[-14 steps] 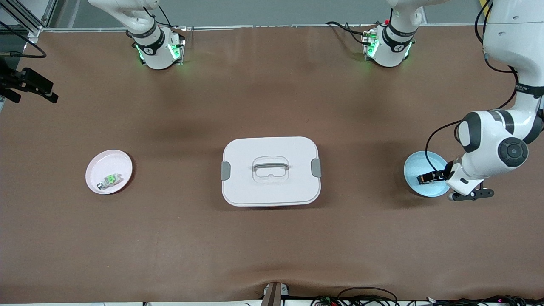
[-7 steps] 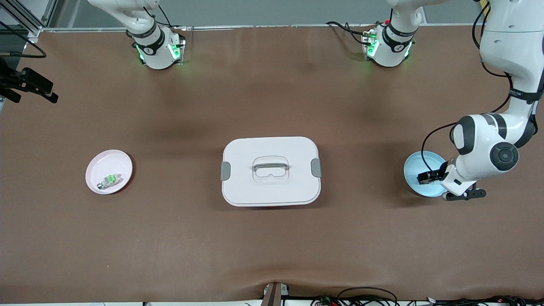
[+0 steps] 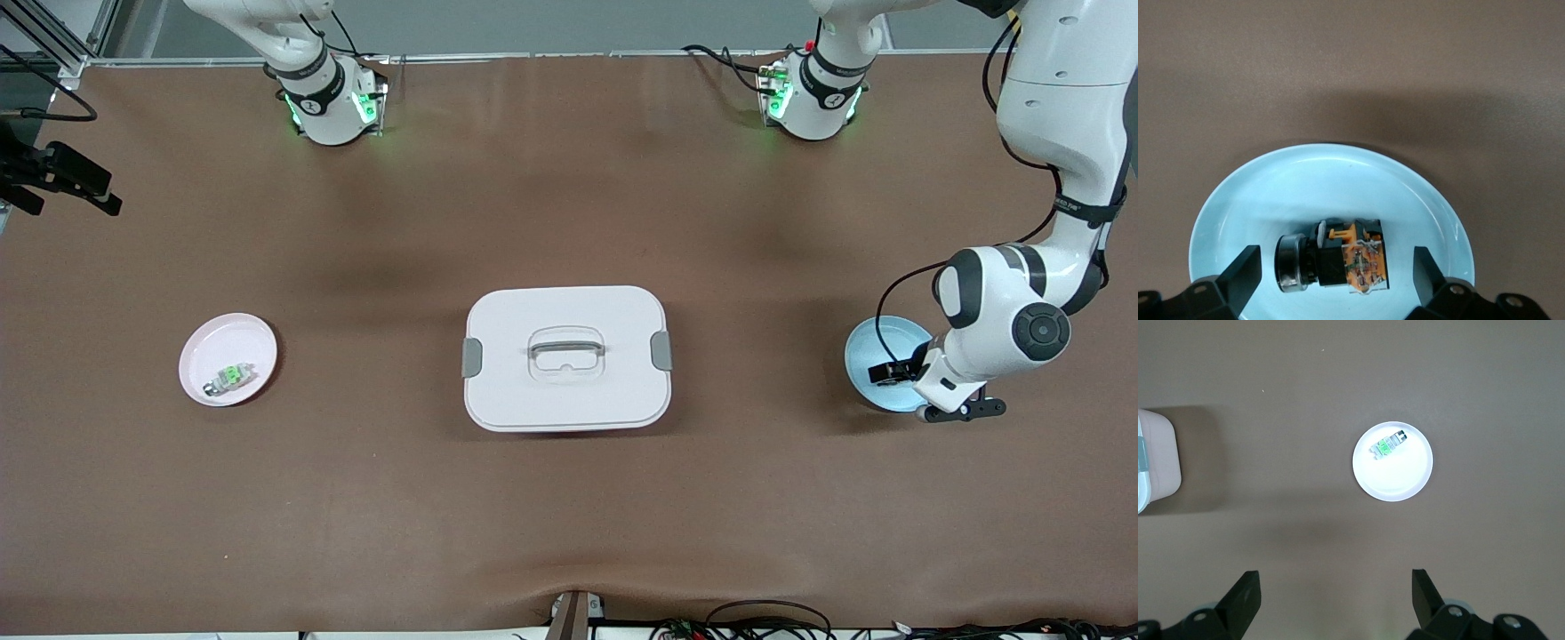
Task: Transfer orange switch to right arm and place
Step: 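Close the left gripper on the orange switch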
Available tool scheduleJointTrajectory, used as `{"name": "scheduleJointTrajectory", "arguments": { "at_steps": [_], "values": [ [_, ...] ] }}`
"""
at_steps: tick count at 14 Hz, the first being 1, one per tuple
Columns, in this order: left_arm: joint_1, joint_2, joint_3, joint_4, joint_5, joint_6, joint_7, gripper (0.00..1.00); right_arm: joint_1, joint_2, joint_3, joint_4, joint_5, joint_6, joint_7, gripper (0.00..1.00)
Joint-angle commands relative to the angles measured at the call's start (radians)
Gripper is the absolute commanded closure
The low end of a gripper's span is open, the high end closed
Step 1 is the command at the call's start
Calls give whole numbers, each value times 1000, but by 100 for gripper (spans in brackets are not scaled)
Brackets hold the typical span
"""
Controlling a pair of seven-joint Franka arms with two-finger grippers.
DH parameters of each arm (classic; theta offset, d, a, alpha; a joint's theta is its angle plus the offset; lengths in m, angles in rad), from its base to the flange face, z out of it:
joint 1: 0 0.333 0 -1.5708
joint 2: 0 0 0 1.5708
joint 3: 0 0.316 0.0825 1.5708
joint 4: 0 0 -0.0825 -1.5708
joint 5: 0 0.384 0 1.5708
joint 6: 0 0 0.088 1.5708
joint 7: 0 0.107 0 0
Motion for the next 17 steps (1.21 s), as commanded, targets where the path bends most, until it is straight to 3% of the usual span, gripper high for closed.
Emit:
{"name": "scheduleJointTrajectory", "arguments": {
  "at_steps": [1, 8, 11, 12, 17],
  "values": [
    [4, 6, 0, -6, 19, 15, 5, 0, -14, 1, 10, 13, -7, -15, -7, 0],
    [21, 20, 0, -8, 19, 14, 5, 0, -13, 1, 10, 13, -7, -15, -7, 0],
    [21, 27, 0, -8, 19, 14, 5, 7, -13, 1, 10, 13, -7, -13, -7, 0],
    [21, 28, 0, -6, 19, 14, 5, 17, -13, 1, 10, 13, -7, -15, -6, 0],
    [16, 14, -3, -5, 18, -14, -10, 89, -13, 1, 10, 13, -7, -15, -6, 0]
  ]
}}
